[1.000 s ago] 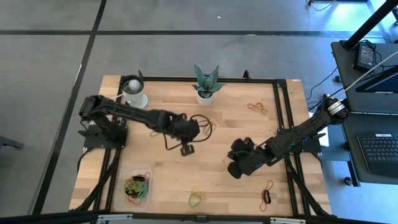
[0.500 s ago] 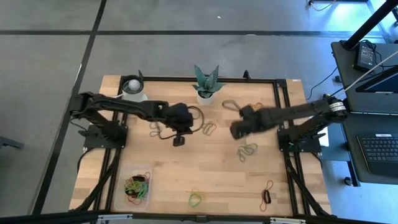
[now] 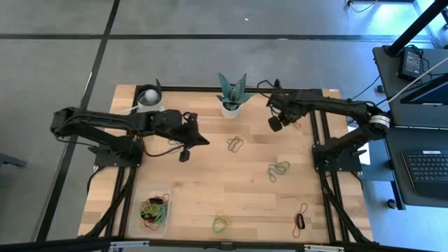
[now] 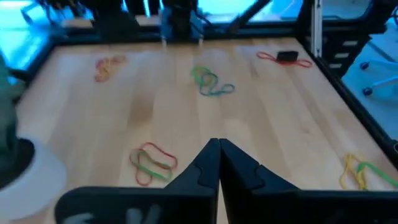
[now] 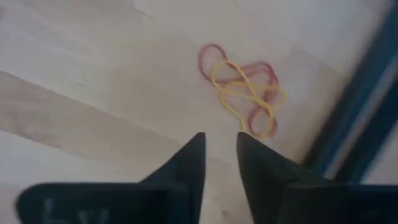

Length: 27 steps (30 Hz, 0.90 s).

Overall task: Pick and place rubber bands into bin
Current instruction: Put the yellow rubber band into the transparent bin

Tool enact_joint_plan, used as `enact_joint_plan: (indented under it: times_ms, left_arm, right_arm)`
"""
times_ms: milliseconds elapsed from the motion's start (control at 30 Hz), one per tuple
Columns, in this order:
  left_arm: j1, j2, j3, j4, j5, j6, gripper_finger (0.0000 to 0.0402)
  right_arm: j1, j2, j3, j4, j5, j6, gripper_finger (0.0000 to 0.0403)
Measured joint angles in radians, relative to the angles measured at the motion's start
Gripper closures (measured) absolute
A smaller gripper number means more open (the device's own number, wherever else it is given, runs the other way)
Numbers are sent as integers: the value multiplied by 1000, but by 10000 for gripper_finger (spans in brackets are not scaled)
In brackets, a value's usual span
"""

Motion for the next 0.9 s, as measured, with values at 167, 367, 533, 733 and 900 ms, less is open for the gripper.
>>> enact_joint_plan:
  times_ms: [167,367,533,733,900]
  left_arm:
    - [1,-59,0,0,-100,4,400]
    - [1,-103,0,21,-273,-34,400]
    - [1,-113,0,70,-374,-23,400]
    - [1,-113,0,105,-423,-32,400]
    - [1,-113,0,132,-437,-77,400]
  right_arm:
    - [-108,3,-91,125,-15,-119,255]
    - [-225,38,-194,263,-21,-173,222]
    - [-266,71,-256,373,-30,-247,217]
    - [-271,139,-274,413,-44,-307,226]
    - [-270,156,-273,426,-54,-360,292]
